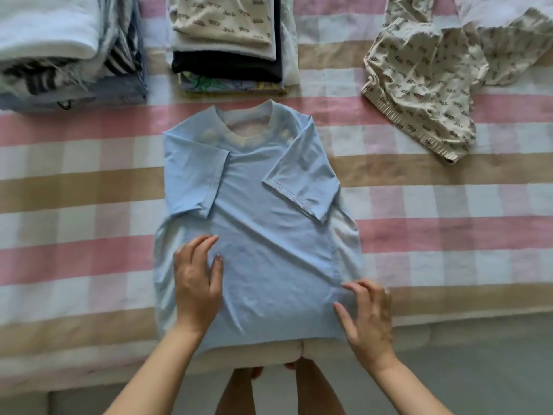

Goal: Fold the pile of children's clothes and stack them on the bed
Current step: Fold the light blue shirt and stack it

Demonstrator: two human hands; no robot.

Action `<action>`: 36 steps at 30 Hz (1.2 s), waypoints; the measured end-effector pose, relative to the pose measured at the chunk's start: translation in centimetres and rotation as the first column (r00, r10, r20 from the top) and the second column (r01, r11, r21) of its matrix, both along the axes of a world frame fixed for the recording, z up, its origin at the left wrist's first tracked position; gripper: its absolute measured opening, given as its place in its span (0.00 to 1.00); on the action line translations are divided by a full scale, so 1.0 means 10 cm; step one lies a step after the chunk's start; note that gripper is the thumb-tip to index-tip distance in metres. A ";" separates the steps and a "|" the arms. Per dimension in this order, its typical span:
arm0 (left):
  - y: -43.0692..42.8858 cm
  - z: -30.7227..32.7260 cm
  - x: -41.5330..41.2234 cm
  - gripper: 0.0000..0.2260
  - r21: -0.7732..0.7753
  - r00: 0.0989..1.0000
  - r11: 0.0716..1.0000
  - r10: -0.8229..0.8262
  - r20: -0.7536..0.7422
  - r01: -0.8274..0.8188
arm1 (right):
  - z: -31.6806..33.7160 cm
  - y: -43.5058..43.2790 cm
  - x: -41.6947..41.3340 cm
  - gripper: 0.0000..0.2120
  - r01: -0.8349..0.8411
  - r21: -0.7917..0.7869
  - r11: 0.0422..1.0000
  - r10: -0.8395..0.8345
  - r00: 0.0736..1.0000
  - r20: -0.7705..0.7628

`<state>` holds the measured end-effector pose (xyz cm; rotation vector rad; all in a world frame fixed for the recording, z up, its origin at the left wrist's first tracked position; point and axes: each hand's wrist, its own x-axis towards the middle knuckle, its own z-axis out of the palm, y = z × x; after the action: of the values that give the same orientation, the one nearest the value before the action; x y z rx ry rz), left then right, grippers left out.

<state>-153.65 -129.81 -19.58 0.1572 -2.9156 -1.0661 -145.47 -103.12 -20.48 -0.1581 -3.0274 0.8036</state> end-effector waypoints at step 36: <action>-0.64 0.02 0.19 0.14 -0.001 0.974 0.981 -0.194 -0.117 0.195 | 0.20 0.06 -0.65 0.18 0.001 0.019 1.000 -0.001 1.000 0.009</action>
<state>-151.79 -136.17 -19.37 -0.1892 -2.8657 -1.0749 -151.95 -102.51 -18.51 -0.1636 -3.0421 0.7765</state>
